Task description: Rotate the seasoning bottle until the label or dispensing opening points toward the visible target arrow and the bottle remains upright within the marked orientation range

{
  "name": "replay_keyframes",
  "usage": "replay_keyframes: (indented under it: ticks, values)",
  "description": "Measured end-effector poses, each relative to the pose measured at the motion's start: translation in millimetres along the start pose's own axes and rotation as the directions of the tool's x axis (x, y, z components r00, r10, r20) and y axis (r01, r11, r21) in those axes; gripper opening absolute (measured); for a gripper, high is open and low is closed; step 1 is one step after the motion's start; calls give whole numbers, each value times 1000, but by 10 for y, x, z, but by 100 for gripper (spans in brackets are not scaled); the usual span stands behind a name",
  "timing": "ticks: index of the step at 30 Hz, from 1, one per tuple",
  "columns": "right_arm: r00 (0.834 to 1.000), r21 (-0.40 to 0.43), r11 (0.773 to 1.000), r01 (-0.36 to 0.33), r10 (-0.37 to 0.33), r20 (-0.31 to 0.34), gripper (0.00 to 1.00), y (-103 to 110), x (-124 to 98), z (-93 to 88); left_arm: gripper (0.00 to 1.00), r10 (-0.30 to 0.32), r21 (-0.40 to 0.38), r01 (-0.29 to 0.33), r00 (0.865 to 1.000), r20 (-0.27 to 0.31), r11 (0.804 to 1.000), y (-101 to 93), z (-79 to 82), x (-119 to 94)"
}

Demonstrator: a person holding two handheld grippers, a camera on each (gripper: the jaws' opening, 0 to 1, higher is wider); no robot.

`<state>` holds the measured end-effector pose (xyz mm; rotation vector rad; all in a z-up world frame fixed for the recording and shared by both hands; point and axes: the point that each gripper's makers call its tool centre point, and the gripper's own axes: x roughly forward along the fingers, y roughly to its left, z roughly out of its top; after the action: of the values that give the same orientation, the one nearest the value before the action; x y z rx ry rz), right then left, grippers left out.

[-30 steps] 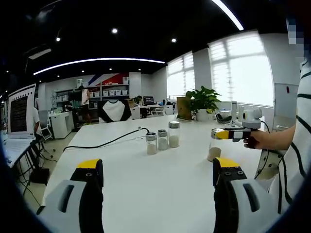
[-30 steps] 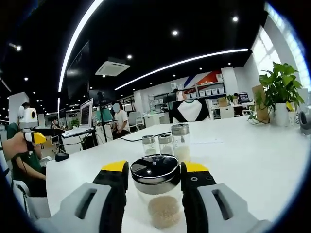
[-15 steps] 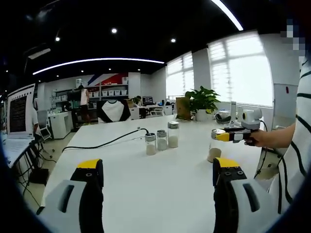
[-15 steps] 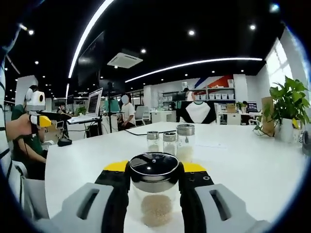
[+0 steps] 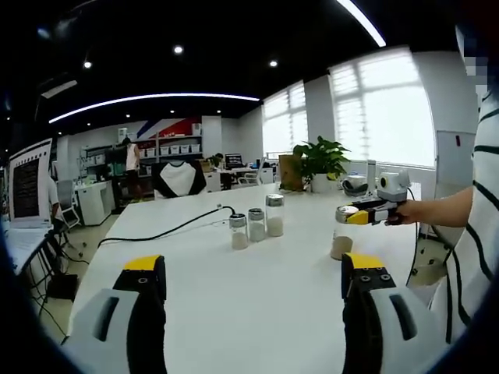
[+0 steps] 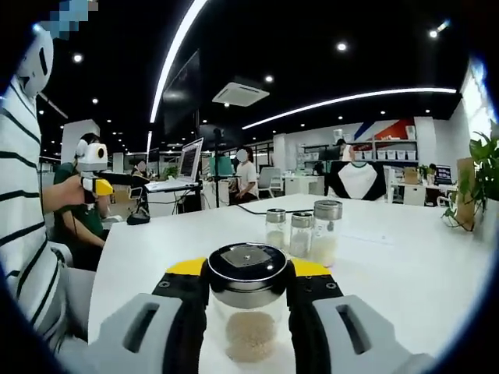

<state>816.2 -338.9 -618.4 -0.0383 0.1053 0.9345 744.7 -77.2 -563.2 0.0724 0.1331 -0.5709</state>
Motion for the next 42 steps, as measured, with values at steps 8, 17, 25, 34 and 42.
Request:
replay_keyframes:
  ticks: [8,17,25,34,42]
  values:
    - [992,75,990,119,-122,43,46,-23,-20,45,99,6,-7,-6,1000,-4,1000,0,-31,-31]
    - [959,149,955,256,-270,85,49,-53,-47,153,98,2,-10,-2,1000,-7,1000,-24,-45,-5]
    - [931,104,929,355,-362,54,43,-43,-17,125,98,-1,-13,1,1000,-10,1000,-37,-61,3]
    - [915,72,915,398,-401,46,40,-22,0,159,98,2,-14,-2,1000,-14,1000,-26,-77,-14]
    - [926,71,925,372,-376,46,37,-49,-17,146,97,-2,-6,2,1000,-17,1000,-37,-76,-6]
